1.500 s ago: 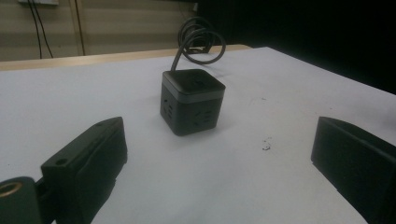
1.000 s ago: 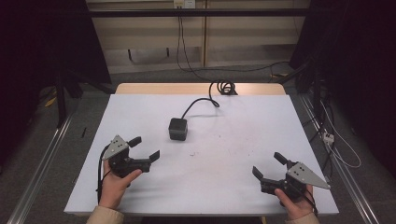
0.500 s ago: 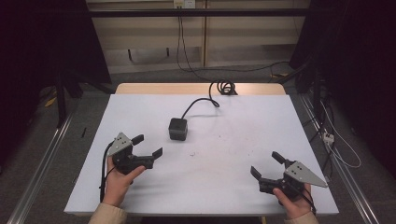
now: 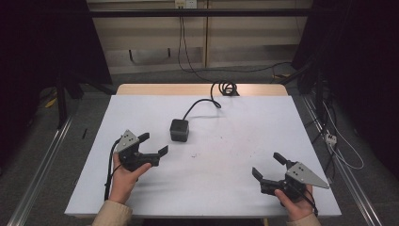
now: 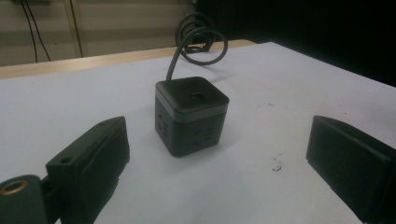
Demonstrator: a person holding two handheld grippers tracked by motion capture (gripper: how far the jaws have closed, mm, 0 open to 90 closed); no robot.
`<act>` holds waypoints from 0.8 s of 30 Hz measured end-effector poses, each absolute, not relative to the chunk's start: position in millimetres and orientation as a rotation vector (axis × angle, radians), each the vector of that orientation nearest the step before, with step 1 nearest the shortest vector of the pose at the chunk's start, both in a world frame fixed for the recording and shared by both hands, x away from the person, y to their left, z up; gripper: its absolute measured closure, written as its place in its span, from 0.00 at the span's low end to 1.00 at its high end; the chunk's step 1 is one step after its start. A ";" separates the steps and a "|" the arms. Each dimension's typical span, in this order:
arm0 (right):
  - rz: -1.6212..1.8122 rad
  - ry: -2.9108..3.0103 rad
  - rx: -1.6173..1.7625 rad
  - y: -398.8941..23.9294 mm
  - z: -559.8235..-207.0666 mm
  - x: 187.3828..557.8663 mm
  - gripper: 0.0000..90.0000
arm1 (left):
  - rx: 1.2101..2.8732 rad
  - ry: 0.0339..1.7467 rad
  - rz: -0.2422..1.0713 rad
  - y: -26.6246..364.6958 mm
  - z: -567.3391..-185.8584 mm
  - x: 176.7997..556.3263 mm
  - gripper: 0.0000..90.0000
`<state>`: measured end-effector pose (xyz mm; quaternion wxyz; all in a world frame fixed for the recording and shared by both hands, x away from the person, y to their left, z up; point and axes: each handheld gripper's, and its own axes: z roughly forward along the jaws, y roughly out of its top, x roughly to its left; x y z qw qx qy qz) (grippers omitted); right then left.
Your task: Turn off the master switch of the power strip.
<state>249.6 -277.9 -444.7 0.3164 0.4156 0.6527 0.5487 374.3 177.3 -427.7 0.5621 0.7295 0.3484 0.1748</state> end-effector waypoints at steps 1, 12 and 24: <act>1.446 1.718 1.095 -277.8 -444.6 249.6 0.06 | 1.721 0.819 0.413 177.2 -427.3 374.7 0.06; 1.448 1.710 1.099 -278.9 -444.0 251.2 0.06 | 1.726 0.817 0.409 172.6 -424.7 378.5 0.07; 1.451 1.716 1.098 -278.1 -444.3 252.5 0.05 | 1.741 0.810 0.404 169.2 -421.6 383.2 0.09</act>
